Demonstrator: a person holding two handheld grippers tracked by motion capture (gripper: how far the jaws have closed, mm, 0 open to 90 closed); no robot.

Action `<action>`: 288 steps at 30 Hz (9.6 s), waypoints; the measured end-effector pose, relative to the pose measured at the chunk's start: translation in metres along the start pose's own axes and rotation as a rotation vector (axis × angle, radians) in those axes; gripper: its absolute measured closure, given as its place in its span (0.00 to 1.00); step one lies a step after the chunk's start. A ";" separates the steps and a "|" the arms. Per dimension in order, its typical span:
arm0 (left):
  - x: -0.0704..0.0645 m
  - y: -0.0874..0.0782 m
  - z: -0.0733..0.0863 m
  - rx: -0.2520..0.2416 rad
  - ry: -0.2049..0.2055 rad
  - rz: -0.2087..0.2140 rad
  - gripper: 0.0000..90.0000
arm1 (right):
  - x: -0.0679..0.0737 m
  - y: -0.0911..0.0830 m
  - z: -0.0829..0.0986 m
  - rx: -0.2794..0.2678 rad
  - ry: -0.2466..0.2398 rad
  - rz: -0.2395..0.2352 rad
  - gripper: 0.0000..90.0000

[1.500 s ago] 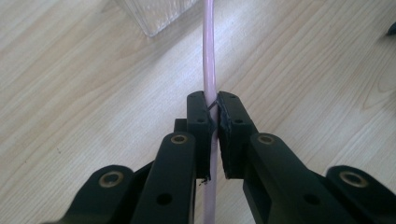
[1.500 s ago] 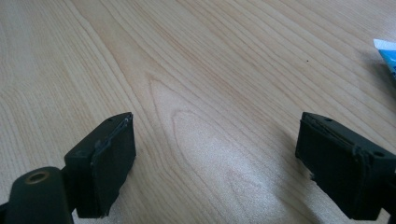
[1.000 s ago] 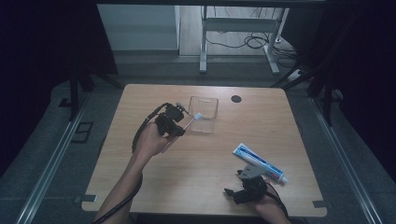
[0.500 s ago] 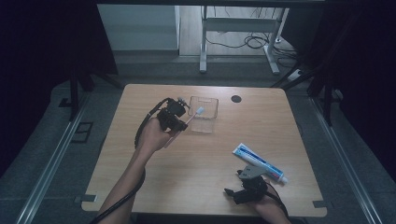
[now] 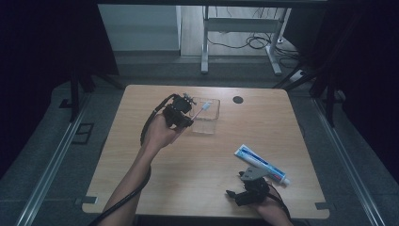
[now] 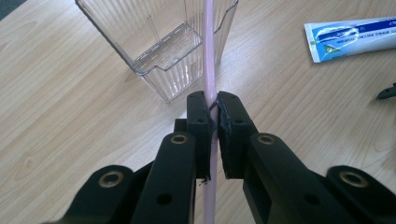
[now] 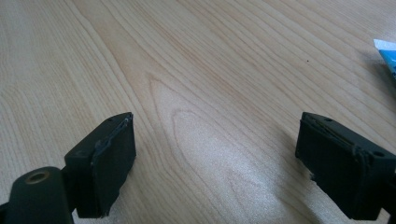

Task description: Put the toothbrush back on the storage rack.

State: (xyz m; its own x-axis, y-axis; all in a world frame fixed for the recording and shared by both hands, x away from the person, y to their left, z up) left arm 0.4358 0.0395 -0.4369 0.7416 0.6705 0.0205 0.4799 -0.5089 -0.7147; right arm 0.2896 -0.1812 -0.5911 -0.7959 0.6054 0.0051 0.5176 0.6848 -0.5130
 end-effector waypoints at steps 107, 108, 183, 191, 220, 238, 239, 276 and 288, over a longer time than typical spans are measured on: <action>0.033 0.104 -0.037 -0.367 -0.018 -0.129 0.93 | -0.001 -0.001 0.000 0.000 -0.007 -0.018 0.14; 0.033 0.106 -0.036 -0.365 -0.019 -0.129 0.93 | -0.001 -0.001 0.000 0.000 -0.007 -0.018 0.14; 0.014 0.108 -0.026 -0.293 -0.044 -0.100 0.44 | -0.001 -0.001 0.000 0.000 -0.009 -0.018 0.14; 0.013 0.100 -0.027 -0.318 -0.070 -0.074 0.32 | -0.001 -0.001 0.000 0.000 -0.010 -0.018 0.14; -0.009 0.080 -0.017 -0.334 -0.067 -0.009 0.13 | -0.001 -0.001 0.000 0.000 -0.010 -0.018 0.14; -0.022 0.069 -0.005 -0.356 -0.071 0.020 0.12 | -0.001 -0.001 0.000 -0.001 -0.013 -0.017 0.14; -0.022 0.068 -0.004 -0.357 -0.072 0.022 0.12 | -0.001 -0.001 0.000 -0.001 -0.013 -0.017 0.14; -0.045 0.064 0.059 -0.338 -0.056 0.073 0.12 | -0.001 -0.001 0.000 -0.004 -0.008 -0.012 0.14; -0.059 0.064 0.082 -0.318 -0.024 0.077 0.12 | -0.001 -0.001 0.000 -0.004 -0.008 -0.014 0.14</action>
State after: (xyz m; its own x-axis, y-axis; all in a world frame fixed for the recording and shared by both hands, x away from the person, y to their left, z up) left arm 0.3846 0.0117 -0.5415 0.7719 0.6342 -0.0441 0.5480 -0.6989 -0.4596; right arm 0.2900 -0.1826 -0.5908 -0.8055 0.5926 0.0053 0.5076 0.6945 -0.5099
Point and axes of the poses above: each handheld gripper's, and its own axes: y roughly forward along the jaws, z roughly out of its underside, x roughly to its left, the point moved 7 cm from there along y, roughly forward along the jaws, and after that the axes turned 13 degrees about -x, right-handed, at the moved point
